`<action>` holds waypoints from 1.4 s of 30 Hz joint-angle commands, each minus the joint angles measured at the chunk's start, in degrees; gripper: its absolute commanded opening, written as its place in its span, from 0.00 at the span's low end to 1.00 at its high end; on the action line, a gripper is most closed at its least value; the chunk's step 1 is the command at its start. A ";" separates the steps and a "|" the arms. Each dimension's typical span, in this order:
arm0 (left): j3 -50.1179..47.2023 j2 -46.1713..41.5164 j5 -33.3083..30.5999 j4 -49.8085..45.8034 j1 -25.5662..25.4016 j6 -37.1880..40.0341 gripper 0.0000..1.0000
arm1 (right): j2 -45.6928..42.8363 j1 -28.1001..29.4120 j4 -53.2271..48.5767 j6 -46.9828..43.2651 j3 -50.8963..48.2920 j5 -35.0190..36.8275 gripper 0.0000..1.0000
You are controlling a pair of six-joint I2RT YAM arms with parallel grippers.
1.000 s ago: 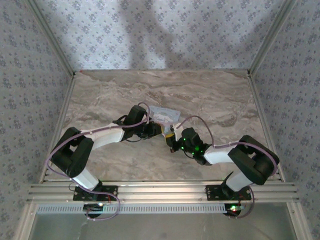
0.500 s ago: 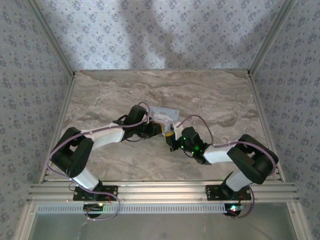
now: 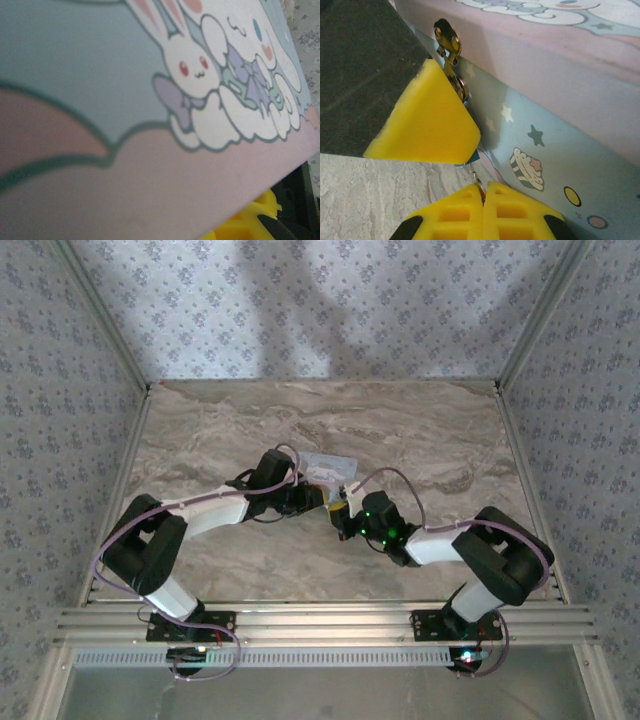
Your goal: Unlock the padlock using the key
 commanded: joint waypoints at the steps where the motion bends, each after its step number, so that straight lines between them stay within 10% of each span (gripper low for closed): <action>1: 2.11 -0.35 3.53 1.21 -1.08 0.08 0.15 | 0.05 -0.45 4.32 -0.52 3.98 -1.14 0.00; 29: 2.71 5.24 3.49 3.93 -0.36 0.73 0.15 | 4.74 -1.86 8.73 3.35 3.29 -3.46 0.00; 42: 2.29 7.30 3.02 5.87 0.57 1.14 0.33 | 11.24 -1.11 13.62 8.63 -0.09 -1.65 0.00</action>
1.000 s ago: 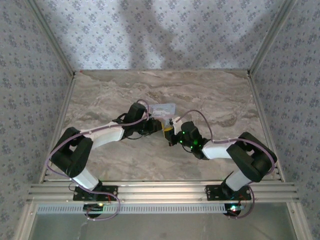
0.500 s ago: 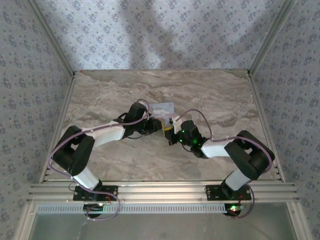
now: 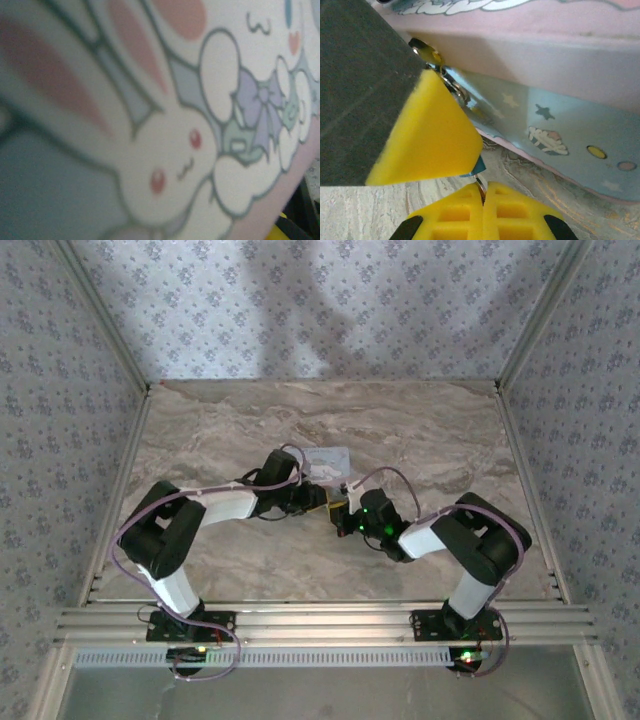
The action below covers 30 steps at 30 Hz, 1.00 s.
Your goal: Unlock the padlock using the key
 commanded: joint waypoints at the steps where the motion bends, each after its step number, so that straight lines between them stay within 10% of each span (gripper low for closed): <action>1: 0.59 -0.22 2.19 1.11 -0.12 0.56 0.35 | 2.27 0.85 5.69 2.61 -0.82 0.21 0.00; 12: -4.23 -6.57 -0.13 -0.84 1.91 0.09 0.67 | 3.78 1.08 6.11 5.32 -0.49 -0.29 0.00; 30: -15.66 -8.21 1.65 20.26 3.46 -14.76 0.58 | 2.09 2.21 3.61 16.52 2.98 -3.27 0.00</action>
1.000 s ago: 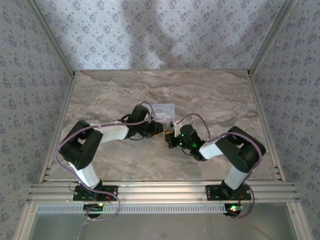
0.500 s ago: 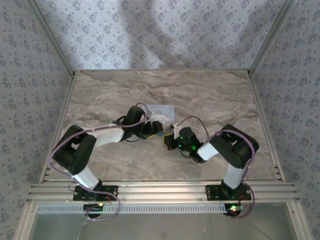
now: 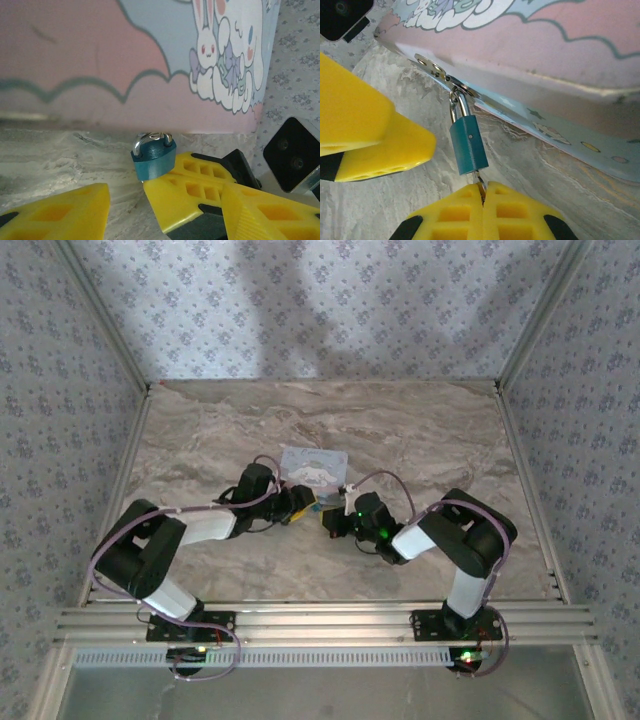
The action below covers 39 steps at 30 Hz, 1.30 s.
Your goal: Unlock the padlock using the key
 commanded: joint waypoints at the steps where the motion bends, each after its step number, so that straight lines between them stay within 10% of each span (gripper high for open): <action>1: -0.44 1.25 0.72 4.92 -0.30 -2.06 0.57 | -1.53 0.34 -0.09 3.50 2.01 -0.90 0.00; 17: 0.96 6.02 -0.14 6.21 -1.93 -1.68 0.51 | -1.84 0.23 -3.13 8.49 4.85 -3.74 0.00; 39: 1.27 6.23 -1.22 6.72 -2.74 -3.40 0.06 | -1.74 -1.67 -0.78 13.74 3.87 -5.46 0.06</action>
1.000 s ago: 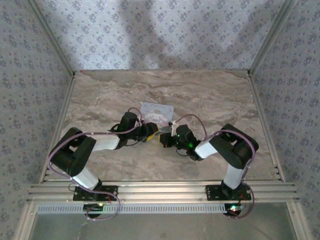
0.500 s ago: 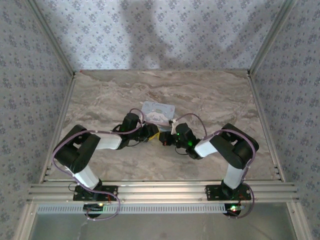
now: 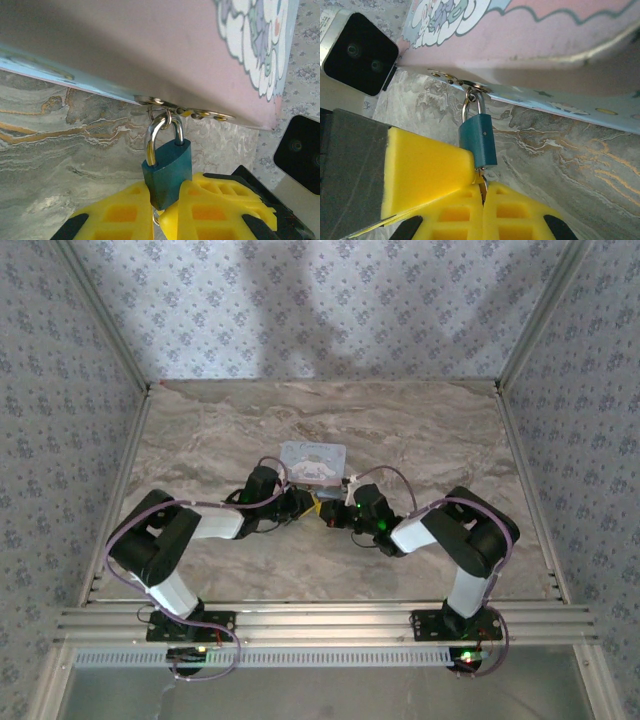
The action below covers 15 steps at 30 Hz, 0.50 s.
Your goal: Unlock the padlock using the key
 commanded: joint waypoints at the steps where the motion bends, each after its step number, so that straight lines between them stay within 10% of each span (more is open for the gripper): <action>1: 1.10 0.69 1.71 -0.09 -0.99 -1.99 0.06 | -1.25 -0.12 2.73 0.27 0.26 -1.90 0.07; 15: 1.78 -0.82 1.62 -1.23 -0.98 -2.80 0.02 | -8.85 -1.81 -3.73 -6.27 -4.66 3.31 0.28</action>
